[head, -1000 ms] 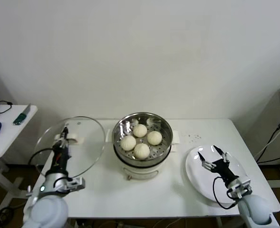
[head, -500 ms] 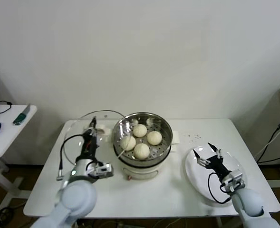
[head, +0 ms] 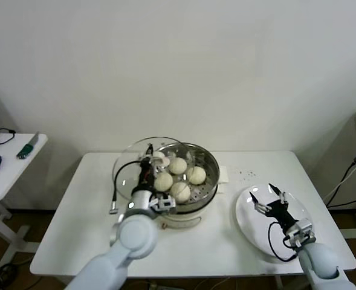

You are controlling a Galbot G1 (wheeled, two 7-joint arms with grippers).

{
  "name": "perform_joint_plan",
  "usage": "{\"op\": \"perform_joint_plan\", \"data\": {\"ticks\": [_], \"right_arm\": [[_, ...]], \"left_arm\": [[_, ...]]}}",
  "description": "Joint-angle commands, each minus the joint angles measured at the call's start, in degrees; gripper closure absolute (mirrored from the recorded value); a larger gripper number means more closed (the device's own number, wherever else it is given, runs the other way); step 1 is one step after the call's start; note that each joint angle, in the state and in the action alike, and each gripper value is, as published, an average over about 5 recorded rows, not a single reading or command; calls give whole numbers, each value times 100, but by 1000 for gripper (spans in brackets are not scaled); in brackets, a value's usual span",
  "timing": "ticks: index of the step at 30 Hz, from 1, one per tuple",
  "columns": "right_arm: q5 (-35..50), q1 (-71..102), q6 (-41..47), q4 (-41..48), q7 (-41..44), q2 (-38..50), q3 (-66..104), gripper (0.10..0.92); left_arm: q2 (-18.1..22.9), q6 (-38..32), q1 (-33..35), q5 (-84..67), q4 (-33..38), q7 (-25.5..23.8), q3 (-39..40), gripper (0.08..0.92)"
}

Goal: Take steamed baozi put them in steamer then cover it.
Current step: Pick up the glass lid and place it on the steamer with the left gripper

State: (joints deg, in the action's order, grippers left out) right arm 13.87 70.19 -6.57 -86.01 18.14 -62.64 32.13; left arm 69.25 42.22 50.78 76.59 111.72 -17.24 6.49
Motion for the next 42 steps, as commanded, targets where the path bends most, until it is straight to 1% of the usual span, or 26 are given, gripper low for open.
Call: {"op": "perform_joint_plan", "data": {"ticks": [1, 7, 13, 23, 42], "right_arm": [[-28, 260, -45, -41, 45, -16, 372, 203], [-31, 429, -95, -101, 90, -61, 568, 203], [-37, 516, -123, -126, 114, -90, 662, 203], [-48, 533, -152, -85, 152, -130, 699, 203], [-47, 481, -169, -33, 212, -168, 680, 203]], "left_arm": [[939, 278, -479, 843, -708, -376, 435, 850], [1292, 278, -462, 968, -1016, -385, 429, 850], [1461, 278, -516, 1020, -1278, -362, 431, 850], [1517, 278, -507, 932, -1593, -251, 363, 850], [1586, 278, -483, 855, -1779, -59, 411, 850]]}}
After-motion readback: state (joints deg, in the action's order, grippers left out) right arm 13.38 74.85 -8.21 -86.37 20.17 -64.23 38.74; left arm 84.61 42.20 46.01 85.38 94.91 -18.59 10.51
